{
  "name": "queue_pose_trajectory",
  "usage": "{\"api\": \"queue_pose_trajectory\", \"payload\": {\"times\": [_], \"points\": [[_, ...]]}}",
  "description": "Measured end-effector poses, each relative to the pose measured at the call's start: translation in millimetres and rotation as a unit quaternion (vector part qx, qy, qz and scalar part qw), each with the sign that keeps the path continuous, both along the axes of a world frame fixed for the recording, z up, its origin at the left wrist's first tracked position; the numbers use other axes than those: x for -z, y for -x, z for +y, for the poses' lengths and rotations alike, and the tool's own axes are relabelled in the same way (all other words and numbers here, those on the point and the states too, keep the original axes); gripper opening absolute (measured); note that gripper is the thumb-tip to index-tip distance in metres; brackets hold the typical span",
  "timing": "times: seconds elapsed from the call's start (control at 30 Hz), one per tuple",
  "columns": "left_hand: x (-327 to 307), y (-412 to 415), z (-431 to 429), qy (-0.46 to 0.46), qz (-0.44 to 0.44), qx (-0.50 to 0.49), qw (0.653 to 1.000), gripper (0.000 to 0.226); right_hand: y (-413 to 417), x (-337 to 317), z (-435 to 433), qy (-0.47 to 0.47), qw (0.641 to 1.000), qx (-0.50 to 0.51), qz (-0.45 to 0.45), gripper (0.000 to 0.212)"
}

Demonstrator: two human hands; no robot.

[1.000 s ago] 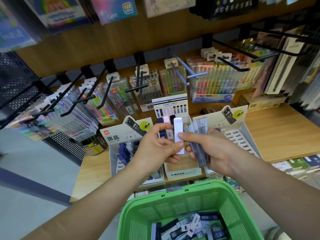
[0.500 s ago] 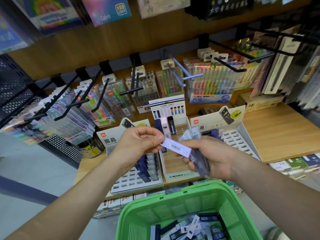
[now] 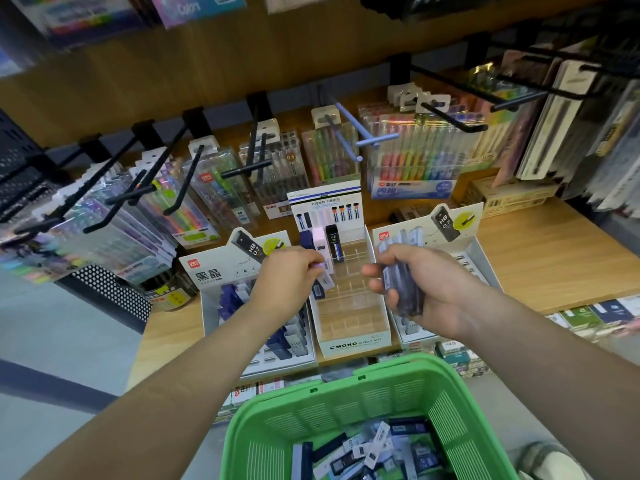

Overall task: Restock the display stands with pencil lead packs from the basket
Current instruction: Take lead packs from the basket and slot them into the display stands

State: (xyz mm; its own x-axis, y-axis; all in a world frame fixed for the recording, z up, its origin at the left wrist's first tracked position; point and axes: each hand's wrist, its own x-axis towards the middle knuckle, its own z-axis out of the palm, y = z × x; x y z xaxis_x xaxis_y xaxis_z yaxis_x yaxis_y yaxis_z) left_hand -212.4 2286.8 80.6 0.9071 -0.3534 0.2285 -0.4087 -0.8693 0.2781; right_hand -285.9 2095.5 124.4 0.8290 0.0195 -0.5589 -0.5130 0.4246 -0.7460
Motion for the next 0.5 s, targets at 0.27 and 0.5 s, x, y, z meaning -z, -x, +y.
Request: {"api": "queue_pose_trajectory", "payload": {"times": [0.27,0.5], "points": [[7.8,-12.4,-11.8,-0.068,-0.044,0.018,0.997,0.017,2.5,-3.0,-3.7,-0.008,1.000,0.012,-0.005,0.021],[12.7,-13.1,-17.3,-0.048,0.004,0.020,0.999,0.018,1.9,-3.3,-7.1,-0.004,1.000,0.004,-0.016,0.022]]}}
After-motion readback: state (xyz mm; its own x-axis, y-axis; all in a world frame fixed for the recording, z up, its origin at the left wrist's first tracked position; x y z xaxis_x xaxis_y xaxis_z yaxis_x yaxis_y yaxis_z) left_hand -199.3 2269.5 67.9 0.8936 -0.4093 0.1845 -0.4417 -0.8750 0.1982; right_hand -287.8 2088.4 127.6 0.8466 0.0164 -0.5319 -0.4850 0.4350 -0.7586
